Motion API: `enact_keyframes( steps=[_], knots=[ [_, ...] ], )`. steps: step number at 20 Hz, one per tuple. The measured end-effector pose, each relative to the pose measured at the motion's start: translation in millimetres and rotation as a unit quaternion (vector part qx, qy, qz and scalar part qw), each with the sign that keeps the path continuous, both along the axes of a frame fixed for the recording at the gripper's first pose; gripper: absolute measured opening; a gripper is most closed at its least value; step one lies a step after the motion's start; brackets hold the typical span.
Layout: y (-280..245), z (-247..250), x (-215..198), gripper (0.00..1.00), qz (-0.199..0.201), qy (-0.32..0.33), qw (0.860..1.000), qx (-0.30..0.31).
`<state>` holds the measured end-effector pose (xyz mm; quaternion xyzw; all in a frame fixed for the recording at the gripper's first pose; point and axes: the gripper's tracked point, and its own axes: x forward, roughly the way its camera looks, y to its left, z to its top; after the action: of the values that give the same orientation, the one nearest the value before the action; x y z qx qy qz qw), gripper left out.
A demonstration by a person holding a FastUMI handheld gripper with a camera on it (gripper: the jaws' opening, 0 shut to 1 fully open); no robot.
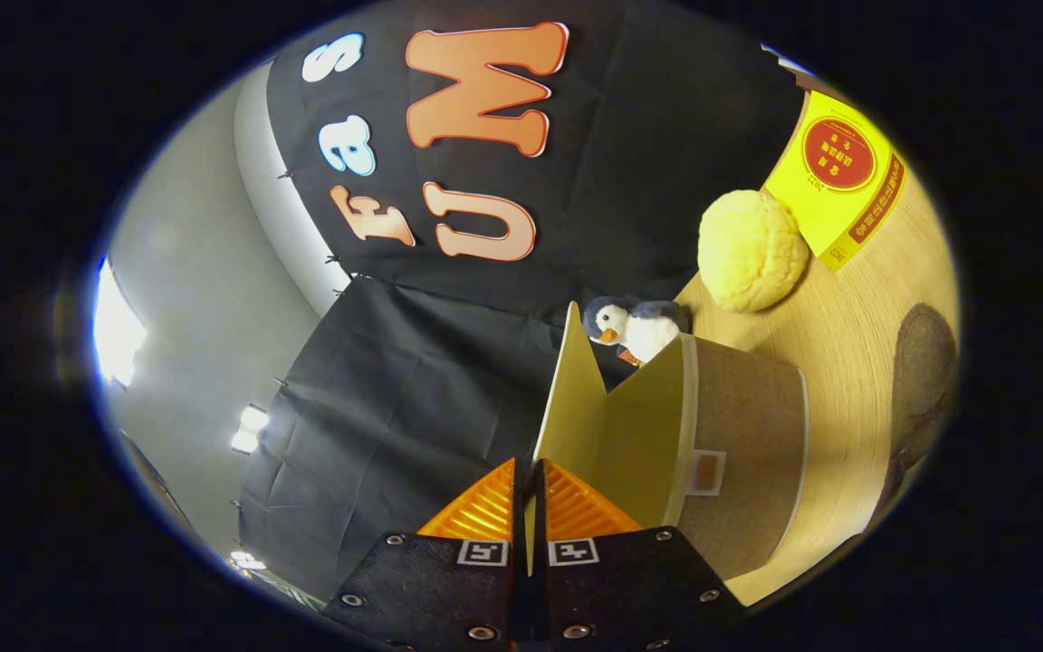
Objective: Open the storage box then place both shoes into the box .Put the left shoe in first, then the right shoe, with the right side of both shoes facing outward in a uniform manner.
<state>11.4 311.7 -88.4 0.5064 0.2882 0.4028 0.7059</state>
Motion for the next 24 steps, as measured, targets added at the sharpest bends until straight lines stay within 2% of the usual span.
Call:
enact_keyframes(
  steps=[7, 11, 15, 21, 23, 24],
  knots=[
    [36, 48, 5, 0.02, -0.046, -0.025, 0.998, -0.032],
    [71, 68, 1, 0.02, -0.056, -0.036, 0.997, -0.045],
    [117, 83, -7, 0.02, -0.045, -0.037, 0.997, -0.051],
    [181, 73, -10, 0.02, -0.027, -0.038, 0.995, -0.092],
    [194, 67, -12, 0.05, -0.021, -0.037, 0.993, -0.112],
    [200, 61, -9, 0.12, -0.023, -0.041, 0.991, -0.129]
  ],
)
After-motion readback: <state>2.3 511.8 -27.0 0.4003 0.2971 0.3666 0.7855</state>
